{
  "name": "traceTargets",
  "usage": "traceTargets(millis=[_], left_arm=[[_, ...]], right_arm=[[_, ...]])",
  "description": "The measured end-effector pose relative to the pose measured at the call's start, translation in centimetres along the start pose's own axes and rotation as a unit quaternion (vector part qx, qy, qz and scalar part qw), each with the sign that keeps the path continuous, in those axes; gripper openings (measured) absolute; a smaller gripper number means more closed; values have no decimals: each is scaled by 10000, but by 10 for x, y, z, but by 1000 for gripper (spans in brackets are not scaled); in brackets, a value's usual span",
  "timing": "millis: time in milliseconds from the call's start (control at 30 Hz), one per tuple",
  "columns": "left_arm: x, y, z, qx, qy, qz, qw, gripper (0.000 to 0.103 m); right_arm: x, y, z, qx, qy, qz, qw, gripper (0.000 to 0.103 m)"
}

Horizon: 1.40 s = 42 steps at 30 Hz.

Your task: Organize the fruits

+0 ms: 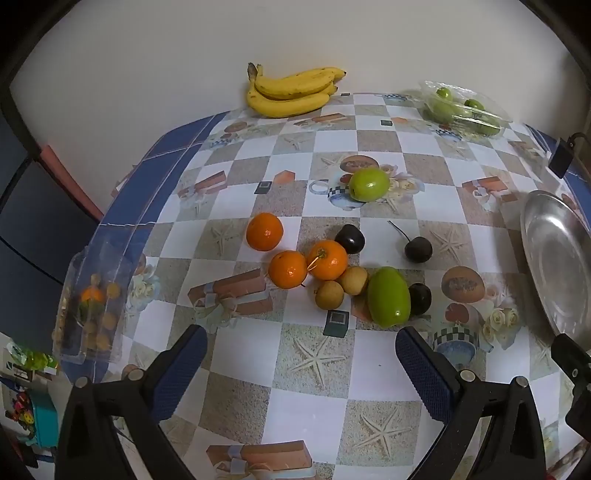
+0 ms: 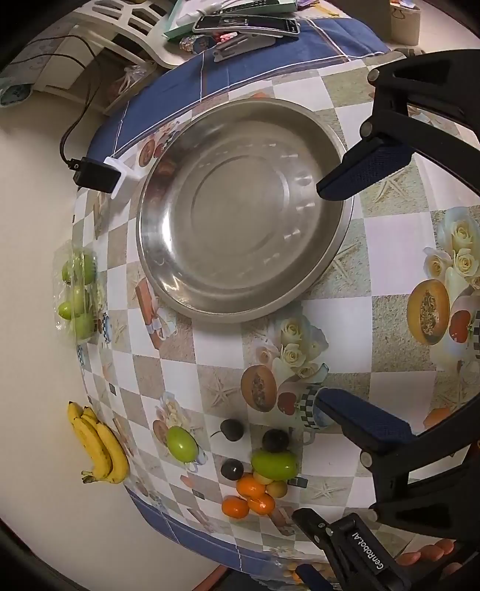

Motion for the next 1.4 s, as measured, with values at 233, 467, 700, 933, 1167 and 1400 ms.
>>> traceTargets(millis=[233,467,700,933,1167,1400], left_arm=[[1,0,1,12,7,5,10000,103],[1,0,0,10,14,4,10000,103],[1,0,-1,7,20,4,10000,103],[1,0,-2,6,24,1,10000,103],[1,0,-2,7,25,4,10000,103],[1,0,-2,7,28,7,10000,103]], right_arm=[[1,0,1,46,-5,-31,10000,102],[1,0,0,5,1,-22,10000,102],[0,0,-1,-52,7,9,10000,102],[-1,-1,-3,-87,18,30,10000,102],[-2,-1,-3,-112,29,48,9999,102],[-2,-1,-4,-124,35,61,9999,102]])
Point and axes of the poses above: each gripper's, at about its wrist camera, not at the fingertips, and x roughly against the way its jaws point, z to its left, y to its top, the point moved 2 cm from there along -x, roughly the way its jaws point, and after that the axes turned 7 degrees about x, right-handed, at the moved point
